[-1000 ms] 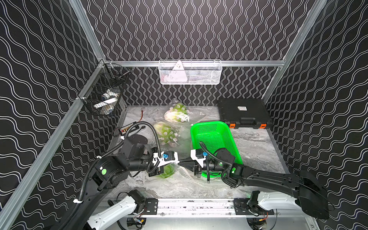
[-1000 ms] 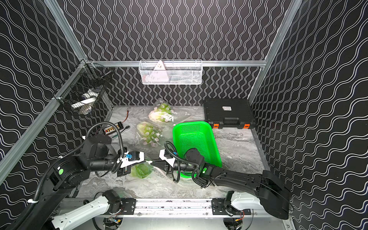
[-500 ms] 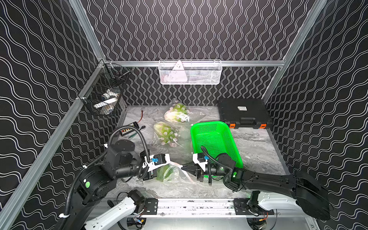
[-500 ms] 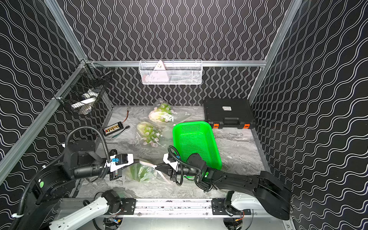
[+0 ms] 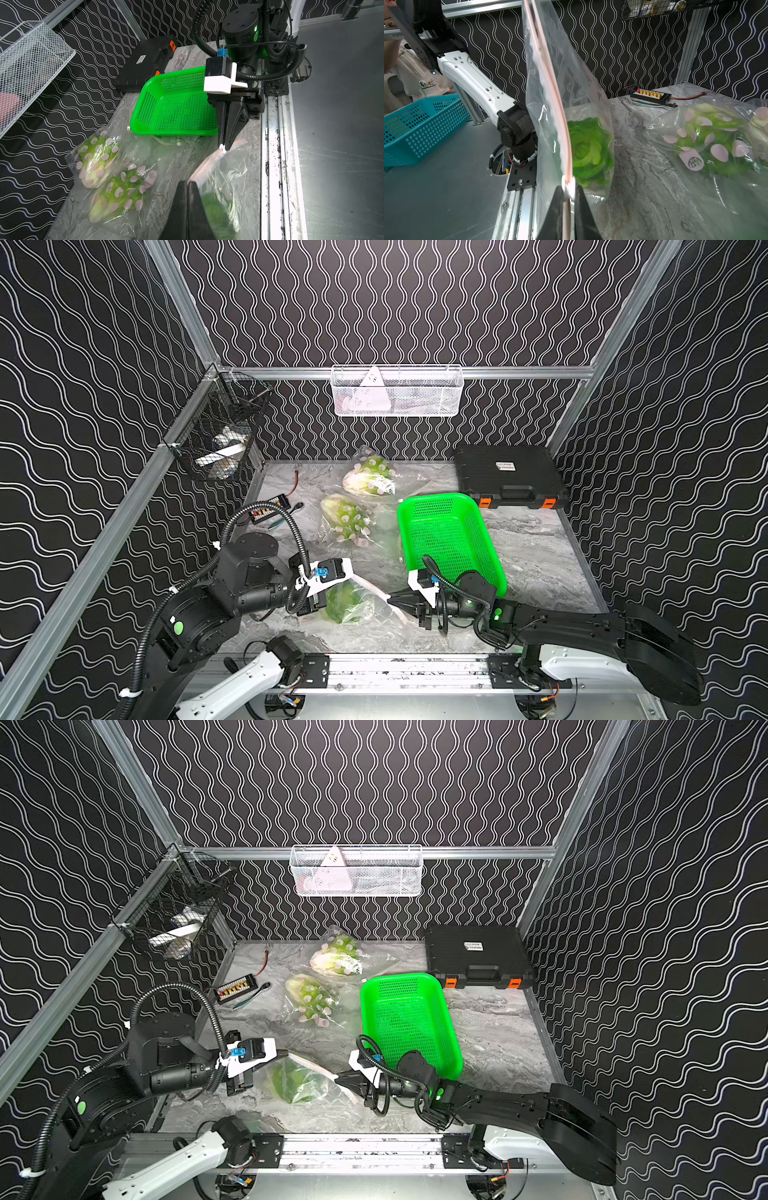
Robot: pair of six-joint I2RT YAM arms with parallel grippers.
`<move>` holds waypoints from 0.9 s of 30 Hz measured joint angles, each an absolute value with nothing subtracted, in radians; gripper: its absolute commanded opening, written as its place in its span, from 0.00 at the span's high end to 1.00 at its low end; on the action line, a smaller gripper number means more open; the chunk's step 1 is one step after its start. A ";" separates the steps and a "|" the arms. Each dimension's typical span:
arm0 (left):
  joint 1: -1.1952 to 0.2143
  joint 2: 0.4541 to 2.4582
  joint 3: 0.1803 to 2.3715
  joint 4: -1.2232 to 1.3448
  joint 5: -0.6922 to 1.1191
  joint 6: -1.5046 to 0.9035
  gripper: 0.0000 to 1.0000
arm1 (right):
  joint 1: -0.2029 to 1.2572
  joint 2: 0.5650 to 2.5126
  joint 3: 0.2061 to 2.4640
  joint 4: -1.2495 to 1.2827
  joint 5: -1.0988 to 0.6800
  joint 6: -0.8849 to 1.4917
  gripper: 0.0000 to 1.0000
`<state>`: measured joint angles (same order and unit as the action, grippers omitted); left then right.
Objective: Open the zip-top bag and take out the chinese cabbages
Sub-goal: Unzip the zipper on the zipper food storage bag.
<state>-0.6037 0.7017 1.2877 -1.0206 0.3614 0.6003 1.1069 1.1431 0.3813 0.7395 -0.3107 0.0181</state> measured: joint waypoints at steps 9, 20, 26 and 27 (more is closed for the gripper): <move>-0.604 0.701 1.287 -1.021 0.321 0.597 1.00 | 1.118 1.084 0.331 0.698 -0.288 0.038 1.00; -0.604 0.710 1.283 -1.019 0.310 0.597 1.00 | 1.124 1.003 0.275 0.618 -0.230 0.046 1.00; -0.604 0.718 1.282 -1.019 0.307 0.596 1.00 | 1.129 0.987 0.268 0.587 -0.213 0.060 0.93; -0.604 0.719 1.282 -1.019 0.307 0.594 1.00 | 1.131 0.986 0.268 0.582 -0.207 0.060 0.93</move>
